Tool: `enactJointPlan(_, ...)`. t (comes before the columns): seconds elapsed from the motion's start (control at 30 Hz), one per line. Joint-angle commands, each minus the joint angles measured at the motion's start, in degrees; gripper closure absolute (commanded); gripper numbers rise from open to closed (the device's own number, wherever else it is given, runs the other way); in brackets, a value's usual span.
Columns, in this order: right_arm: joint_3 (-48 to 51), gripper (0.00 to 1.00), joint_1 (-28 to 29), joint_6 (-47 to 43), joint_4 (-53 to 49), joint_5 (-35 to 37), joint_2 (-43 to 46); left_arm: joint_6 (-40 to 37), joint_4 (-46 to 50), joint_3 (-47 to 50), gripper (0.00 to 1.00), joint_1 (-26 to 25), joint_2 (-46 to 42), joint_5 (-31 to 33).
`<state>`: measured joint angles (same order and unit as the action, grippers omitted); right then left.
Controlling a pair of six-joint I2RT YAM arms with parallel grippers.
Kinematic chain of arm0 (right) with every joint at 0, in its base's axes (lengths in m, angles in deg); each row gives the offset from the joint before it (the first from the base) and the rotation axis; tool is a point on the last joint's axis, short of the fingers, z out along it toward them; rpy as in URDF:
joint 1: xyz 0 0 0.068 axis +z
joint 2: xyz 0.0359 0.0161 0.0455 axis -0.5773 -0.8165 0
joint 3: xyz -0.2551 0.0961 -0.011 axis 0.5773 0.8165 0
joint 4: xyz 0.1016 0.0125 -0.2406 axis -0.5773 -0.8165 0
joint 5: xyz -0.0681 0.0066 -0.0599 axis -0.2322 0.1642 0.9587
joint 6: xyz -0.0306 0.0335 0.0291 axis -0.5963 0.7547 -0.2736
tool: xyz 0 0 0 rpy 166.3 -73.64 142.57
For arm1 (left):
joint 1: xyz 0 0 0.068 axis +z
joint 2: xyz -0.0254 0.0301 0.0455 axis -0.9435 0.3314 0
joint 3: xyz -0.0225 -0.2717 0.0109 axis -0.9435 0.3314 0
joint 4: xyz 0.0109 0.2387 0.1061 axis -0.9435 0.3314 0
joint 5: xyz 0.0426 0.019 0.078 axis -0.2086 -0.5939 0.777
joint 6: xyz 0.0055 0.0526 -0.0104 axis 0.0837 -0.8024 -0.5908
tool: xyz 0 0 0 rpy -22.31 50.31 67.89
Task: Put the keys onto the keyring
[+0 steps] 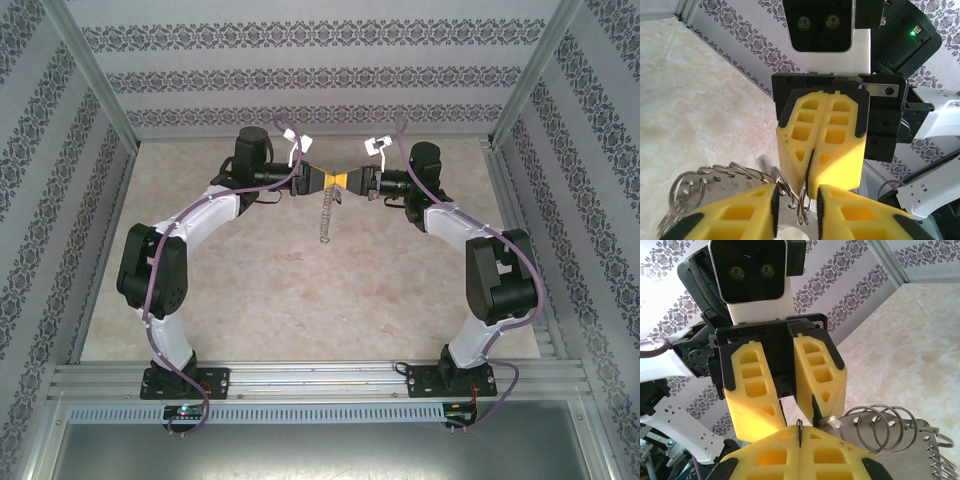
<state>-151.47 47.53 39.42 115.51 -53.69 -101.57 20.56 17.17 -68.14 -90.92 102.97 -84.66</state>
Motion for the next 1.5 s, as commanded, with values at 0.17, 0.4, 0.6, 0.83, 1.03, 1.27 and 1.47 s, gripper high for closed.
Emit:
enactJointPlan(0.17, -0.7, 1.0, 0.9, -1.8, 1.8, -0.1, -0.3, 0.4, -2.4, -1.8, 0.93, -0.8, 0.1, -1.0)
enactJointPlan(0.4, 1.2, 0.83, -0.5, -0.7, 2.8, 1.1, 2.3, 1.8, -5.1, -0.1, 1.0, -0.9, -0.5, -0.5)
enactJointPlan(0.6, 6.5, 0.56, -3.3, -0.6, 2.7, 6.4, 9.2, 5.7, -11.2, 2.4, 1.0, -0.9, -1.5, 0.2)
enactJointPlan(0.83, 14.9, 0.53, -4.1, -2.2, 1.8, 16.6, 14.8, 7.3, -13.4, 4.5, 1.0, -1.2, -3.5, 2.4)
enactJointPlan(1.03, 23.7, 0.51, -3.2, -3.8, 4.0, 27.7, 17.8, 7.9, -13.7, 6.5, 1.0, -2.1, -5.6, 6.2)
enactJointPlan(1.27, 27.6, 0.5, 2.5, -9.2, 1.9, 32.5, 20.7, 9.2, -15.1, 7.8, 1.0, -2.8, -6.1, 7.4)
enactJointPlan(1.47, 27.0, 0.49, 5.8, -12.5, -0.3, 35.8, 22.6, 9.6, -15.7, 7.7, 1.0, -3.0, -5.8, 7.5)
